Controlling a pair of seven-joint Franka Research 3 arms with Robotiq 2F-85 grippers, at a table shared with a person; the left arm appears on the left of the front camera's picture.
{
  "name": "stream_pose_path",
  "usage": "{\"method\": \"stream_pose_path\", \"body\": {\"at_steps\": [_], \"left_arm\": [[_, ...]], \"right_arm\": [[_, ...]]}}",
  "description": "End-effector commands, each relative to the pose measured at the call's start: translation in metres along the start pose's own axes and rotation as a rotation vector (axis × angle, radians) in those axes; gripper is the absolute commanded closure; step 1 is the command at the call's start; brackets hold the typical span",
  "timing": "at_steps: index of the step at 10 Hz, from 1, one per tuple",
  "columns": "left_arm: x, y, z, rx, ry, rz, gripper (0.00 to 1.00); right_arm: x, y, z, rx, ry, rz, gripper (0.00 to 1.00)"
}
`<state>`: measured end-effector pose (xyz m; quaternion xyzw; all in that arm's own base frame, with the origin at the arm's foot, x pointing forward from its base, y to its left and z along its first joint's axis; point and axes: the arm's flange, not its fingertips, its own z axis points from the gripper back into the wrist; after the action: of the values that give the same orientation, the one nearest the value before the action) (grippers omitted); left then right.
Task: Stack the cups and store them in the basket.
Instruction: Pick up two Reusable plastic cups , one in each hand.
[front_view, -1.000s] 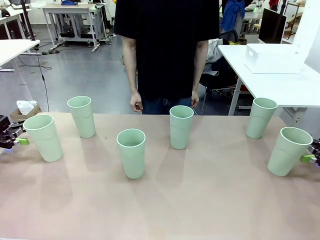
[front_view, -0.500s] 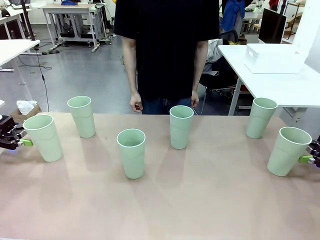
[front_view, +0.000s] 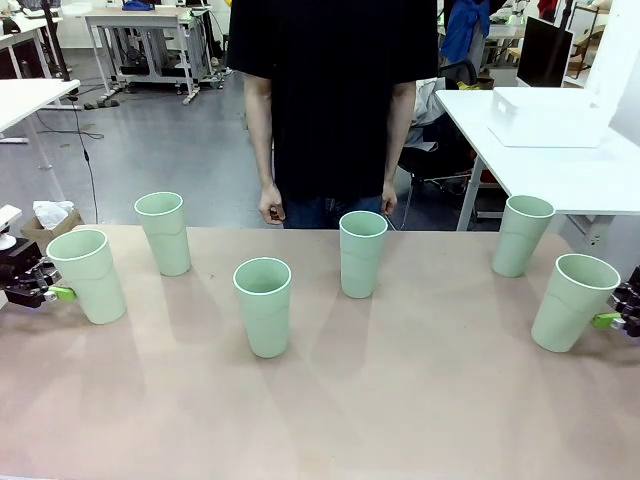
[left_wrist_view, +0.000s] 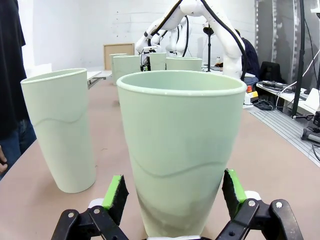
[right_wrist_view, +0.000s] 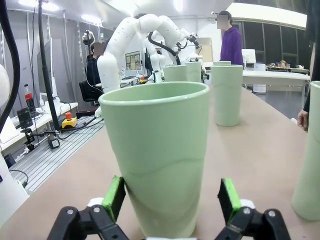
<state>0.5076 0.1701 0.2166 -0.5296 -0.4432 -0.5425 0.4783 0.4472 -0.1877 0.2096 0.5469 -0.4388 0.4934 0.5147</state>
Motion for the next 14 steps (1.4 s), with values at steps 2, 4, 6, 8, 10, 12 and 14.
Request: {"method": "stream_pose_path", "body": {"at_steps": [2, 4, 6, 8, 10, 12, 14], "left_arm": [[-0.001, -0.014, -0.012, 0.002, 0.000, -0.030, 0.00], [-0.002, -0.014, -0.018, 0.007, -0.006, -0.027, 0.00], [-0.005, -0.016, -0.024, 0.002, -0.022, -0.022, 0.00], [-0.005, -0.017, -0.032, 0.002, -0.044, -0.034, 0.00], [-0.003, -0.018, -0.038, 0.003, -0.059, -0.044, 0.00], [-0.004, -0.018, -0.043, 0.005, -0.079, -0.042, 0.00], [-0.004, -0.019, -0.047, 0.007, -0.084, -0.041, 0.00]], "right_arm": [[0.002, 0.011, -0.012, 0.030, 0.017, 0.032, 0.00], [0.001, 0.012, -0.018, 0.022, 0.018, 0.031, 0.00], [0.000, 0.012, -0.025, 0.022, 0.022, 0.021, 0.00], [-0.002, 0.013, -0.033, 0.024, 0.022, 0.014, 0.00], [-0.003, 0.013, -0.040, 0.021, 0.016, 0.008, 0.00], [0.000, 0.014, -0.044, 0.008, 0.006, 0.009, 0.00], [0.003, 0.014, -0.048, 0.001, -0.001, 0.003, 0.00]]}}
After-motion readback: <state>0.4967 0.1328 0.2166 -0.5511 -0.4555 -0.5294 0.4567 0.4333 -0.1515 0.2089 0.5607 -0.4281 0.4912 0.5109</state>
